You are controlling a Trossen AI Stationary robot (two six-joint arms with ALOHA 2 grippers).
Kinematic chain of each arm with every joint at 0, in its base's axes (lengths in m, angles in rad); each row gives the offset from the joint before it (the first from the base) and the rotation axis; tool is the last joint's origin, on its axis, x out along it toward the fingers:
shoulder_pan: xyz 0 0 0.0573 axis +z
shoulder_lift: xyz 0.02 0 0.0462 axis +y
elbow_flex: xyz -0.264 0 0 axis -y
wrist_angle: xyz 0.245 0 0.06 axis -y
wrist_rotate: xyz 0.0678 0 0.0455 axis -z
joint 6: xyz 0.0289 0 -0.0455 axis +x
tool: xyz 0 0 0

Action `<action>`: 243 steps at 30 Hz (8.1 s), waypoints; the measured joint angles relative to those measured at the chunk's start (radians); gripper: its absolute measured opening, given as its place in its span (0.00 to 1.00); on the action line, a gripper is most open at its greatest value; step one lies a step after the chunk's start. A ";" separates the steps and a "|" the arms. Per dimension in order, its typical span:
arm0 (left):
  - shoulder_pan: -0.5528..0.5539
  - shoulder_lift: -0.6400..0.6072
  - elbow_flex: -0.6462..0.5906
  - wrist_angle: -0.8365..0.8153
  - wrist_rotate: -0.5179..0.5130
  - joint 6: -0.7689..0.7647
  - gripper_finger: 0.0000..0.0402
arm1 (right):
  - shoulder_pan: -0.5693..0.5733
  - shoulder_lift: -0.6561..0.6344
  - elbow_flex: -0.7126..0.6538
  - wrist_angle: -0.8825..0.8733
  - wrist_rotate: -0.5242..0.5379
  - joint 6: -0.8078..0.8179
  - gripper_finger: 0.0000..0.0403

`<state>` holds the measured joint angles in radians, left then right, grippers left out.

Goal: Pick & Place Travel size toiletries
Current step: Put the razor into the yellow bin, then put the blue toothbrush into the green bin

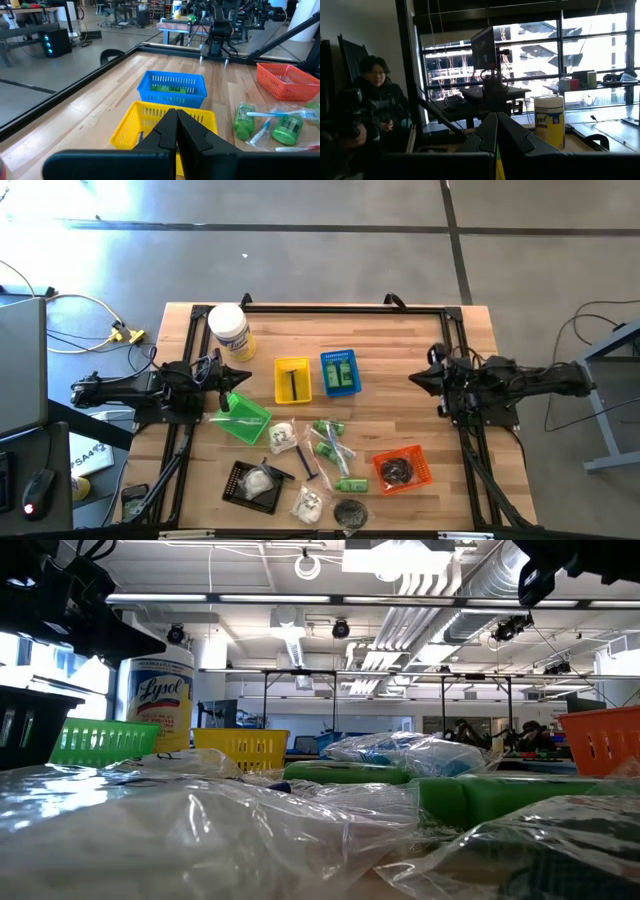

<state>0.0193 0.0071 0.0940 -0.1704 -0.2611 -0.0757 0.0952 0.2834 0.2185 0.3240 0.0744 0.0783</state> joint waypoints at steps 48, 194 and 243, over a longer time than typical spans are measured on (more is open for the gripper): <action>0.000 0.200 0.020 0.174 0.134 -0.063 0.00 | 0.000 0.017 -0.211 0.151 -0.022 -0.079 0.00; 0.158 1.378 0.589 0.075 0.215 -0.876 0.06 | 0.001 0.023 -0.213 0.069 -0.022 -0.072 0.01; -0.196 0.629 0.245 0.222 0.016 0.105 0.04 | 0.001 0.023 -0.213 0.075 0.074 -0.083 0.01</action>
<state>-0.1768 0.6358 0.3389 0.0516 -0.2454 0.0291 0.0959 0.3061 0.0053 0.3992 0.1487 -0.0044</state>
